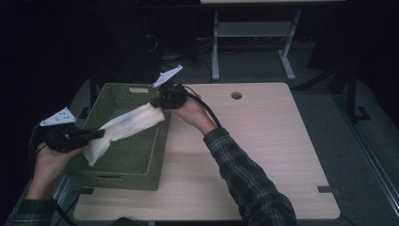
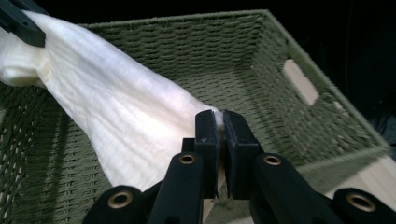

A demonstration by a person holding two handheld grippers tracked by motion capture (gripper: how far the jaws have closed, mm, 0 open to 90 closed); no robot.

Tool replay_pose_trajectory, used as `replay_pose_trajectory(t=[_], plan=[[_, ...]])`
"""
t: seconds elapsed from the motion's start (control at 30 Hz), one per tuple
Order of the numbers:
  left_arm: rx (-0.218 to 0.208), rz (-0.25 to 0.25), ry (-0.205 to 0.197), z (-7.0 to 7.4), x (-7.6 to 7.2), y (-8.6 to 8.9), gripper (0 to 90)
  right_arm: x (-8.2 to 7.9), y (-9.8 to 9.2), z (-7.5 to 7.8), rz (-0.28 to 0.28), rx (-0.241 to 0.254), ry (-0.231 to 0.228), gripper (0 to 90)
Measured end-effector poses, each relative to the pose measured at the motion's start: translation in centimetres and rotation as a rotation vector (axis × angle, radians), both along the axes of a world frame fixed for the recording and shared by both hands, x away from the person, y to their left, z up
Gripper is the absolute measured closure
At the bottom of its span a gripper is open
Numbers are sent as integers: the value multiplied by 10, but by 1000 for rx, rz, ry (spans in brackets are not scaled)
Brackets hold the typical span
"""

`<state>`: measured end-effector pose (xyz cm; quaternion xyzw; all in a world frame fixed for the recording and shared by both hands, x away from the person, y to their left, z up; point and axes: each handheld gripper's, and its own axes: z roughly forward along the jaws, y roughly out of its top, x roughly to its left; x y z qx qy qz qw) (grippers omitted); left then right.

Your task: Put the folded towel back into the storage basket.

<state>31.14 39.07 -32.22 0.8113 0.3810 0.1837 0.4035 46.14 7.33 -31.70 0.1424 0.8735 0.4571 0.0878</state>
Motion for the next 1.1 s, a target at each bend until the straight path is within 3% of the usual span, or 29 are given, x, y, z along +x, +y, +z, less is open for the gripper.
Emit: replay_pose_trajectory(t=[0.13, 0.33, 0.43, 0.67, 0.7, 0.8, 0.93, 0.97, 1.03, 1.1], plan=[[-4, 14, 20, -12, -1, 10, 844, 3, 16, -7, 17, -37, -2, 852], [-5, 44, 39, -27, 5, 19, 829, 6, 29, -16, 26, -55, 16, 852], [-7, 106, 33, -33, 9, 24, 658, 9, 36, -21, 27, -62, 23, 853], [-22, 121, -2, -29, 7, 23, 563, 16, 53, -31, 27, -109, 21, 853], [-24, 120, -6, -28, 6, 22, 536, 21, 58, -34, 31, -126, -2, 853], [-31, 118, -11, -27, 6, 21, 507, 27, 62, -34, -1, -134, 7, 853], [-44, 116, -16, -25, 6, 19, 486, 42, 60, -33, -84, -134, 15, 846], [-49, 113, -18, -25, 7, 18, 483, 46, 59, -33, -109, -127, 25, 826], [-46, 111, -20, -25, 7, 17, 479, 51, 55, -32, -155, -92, 27, 655], [-49, 108, -23, -24, 8, 15, 477, 51, 51, -29, -164, -70, 29, 635]])
